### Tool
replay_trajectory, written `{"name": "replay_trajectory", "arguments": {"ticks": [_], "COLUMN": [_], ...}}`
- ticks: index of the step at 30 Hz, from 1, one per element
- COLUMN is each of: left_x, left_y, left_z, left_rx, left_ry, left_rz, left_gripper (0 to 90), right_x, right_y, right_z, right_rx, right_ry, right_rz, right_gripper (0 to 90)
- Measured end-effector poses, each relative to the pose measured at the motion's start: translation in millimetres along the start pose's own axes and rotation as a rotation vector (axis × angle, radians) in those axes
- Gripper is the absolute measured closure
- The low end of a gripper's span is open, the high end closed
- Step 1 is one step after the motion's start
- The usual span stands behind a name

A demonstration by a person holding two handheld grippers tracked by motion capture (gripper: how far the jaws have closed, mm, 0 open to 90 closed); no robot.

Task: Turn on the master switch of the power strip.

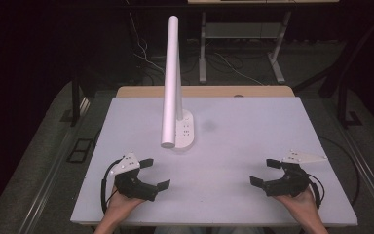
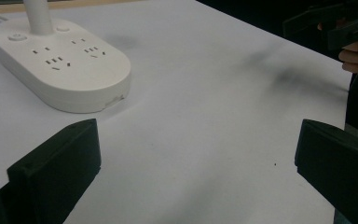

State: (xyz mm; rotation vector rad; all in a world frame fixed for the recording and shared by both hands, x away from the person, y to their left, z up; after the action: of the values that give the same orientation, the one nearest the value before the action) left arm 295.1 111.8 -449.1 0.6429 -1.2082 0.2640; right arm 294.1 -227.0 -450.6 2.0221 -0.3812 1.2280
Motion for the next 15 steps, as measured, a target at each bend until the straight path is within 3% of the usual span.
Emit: {"name": "replay_trajectory", "arguments": {"ticks": [15], "left_x": [-0.8], "left_y": [-0.2], "left_z": [0.2], "left_rx": [0.0], "left_ry": [-0.001], "left_rz": [-0.006], "left_gripper": [0.0], "right_x": [-3.8], "right_y": [1.6], "right_z": [-3.1], "right_rx": [0.016], "right_ry": [-0.003], "right_rz": [-0.021], "right_gripper": [0.2]}}
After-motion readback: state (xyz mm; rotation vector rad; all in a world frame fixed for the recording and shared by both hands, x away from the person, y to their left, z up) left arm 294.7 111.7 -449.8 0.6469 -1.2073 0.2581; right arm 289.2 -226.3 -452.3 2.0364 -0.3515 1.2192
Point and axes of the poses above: each handheld gripper's, and its own axes: y roughly backward along the jaws, x roughly out of its top, z roughly to its right, the point moved 8 cm from there along -y, roughly forward along the jaws, and after that the axes turned 6 degrees about z, right-handed, at the moved point
